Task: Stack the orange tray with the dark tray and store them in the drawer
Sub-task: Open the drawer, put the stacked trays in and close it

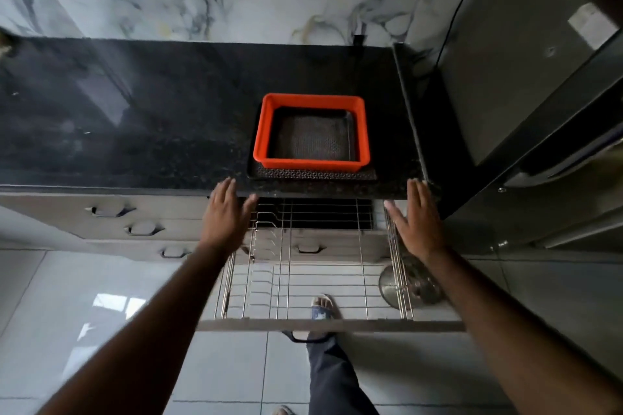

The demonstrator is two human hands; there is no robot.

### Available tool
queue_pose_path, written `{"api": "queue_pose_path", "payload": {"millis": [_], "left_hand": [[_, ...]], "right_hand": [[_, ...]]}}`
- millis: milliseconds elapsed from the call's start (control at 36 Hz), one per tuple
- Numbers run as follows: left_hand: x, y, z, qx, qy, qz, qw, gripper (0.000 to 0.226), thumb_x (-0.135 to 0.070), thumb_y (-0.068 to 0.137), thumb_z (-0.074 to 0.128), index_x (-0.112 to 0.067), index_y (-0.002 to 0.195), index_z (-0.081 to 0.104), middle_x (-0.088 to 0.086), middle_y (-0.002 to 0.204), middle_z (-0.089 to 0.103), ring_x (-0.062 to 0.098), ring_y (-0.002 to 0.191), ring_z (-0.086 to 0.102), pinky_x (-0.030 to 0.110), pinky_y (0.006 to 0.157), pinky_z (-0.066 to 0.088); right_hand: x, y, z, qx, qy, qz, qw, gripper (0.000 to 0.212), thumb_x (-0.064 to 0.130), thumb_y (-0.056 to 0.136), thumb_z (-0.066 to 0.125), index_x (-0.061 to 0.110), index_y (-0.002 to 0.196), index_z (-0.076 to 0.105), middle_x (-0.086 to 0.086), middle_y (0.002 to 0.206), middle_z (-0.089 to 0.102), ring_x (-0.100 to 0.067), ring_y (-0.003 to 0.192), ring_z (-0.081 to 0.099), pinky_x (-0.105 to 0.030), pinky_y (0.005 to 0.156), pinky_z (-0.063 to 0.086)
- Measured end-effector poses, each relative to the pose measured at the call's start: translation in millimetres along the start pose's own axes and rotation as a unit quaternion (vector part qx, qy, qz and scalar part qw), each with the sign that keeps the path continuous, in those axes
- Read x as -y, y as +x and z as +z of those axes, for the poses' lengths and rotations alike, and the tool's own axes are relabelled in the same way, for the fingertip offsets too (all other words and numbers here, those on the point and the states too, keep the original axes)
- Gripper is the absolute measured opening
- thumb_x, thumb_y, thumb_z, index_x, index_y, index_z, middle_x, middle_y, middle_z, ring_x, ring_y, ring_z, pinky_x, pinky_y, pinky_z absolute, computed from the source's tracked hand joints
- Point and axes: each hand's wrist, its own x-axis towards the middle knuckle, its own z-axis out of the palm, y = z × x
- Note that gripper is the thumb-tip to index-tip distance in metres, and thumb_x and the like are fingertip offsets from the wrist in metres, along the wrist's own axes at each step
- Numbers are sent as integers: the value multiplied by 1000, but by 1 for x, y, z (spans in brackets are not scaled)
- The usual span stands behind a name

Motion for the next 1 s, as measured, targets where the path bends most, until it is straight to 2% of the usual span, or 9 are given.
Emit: {"api": "queue_pose_path", "payload": {"millis": [111,194,250,333,500,611,750,917,1000], "left_hand": [[-10,92,-14,-41,-35,-46,997,60,-37,101,48,0,147,37,25,149,44,38,140,38,45,114,34],[-10,140,-16,-51,-8,-80,995,35,-22,94,59,-3,123,54,23,116,65,39,103,61,37,78,43],[-9,165,-14,-31,7,-107,994,23,-19,92,61,-6,111,61,19,103,70,30,83,61,32,67,40],[-3,195,-5,1,0,-139,990,17,-22,90,63,-9,93,74,16,91,74,32,85,69,31,66,43],[5,218,14,50,-63,-178,981,29,-34,80,76,-19,105,79,11,93,79,25,88,74,40,81,60],[2,218,15,34,-95,-199,975,26,-25,75,79,-19,101,80,7,77,77,19,66,72,39,67,63],[-6,207,5,21,-165,-206,964,18,-20,75,80,-23,93,79,-9,53,69,3,40,63,19,38,51],[-10,157,-13,31,-230,-173,957,20,-12,75,81,-32,72,77,-6,65,73,8,51,68,29,58,59],[-8,113,-22,42,-257,-166,951,19,-12,72,83,-30,77,78,-3,71,77,13,61,73,32,62,61]], "right_hand": [[13,87,-4,0,55,45,997,62,43,104,44,4,151,37,-20,157,42,-34,147,37,-43,119,32],[19,140,2,26,73,60,995,48,27,103,51,1,144,50,-21,144,57,-35,135,53,-40,113,42],[21,168,6,51,87,93,991,46,28,102,53,4,142,53,-20,140,61,-35,131,57,-39,108,45],[22,199,14,64,113,133,983,47,31,98,60,4,136,59,-20,132,66,-35,125,61,-36,102,48],[21,229,30,80,156,156,972,40,13,80,78,7,119,71,-14,105,77,-29,101,72,-35,93,56],[17,233,30,72,167,168,969,36,8,78,79,6,113,73,-14,104,77,-28,99,72,-31,91,53],[11,221,6,42,203,182,961,41,5,78,78,6,118,71,-15,110,75,-28,104,71,-41,98,57],[5,154,-24,14,225,175,958,48,5,77,79,6,124,68,-11,112,74,-20,98,69,-33,91,56],[-2,104,-28,16,234,180,955,43,3,76,78,7,118,71,-11,104,76,-20,92,71,-36,87,60]]}}
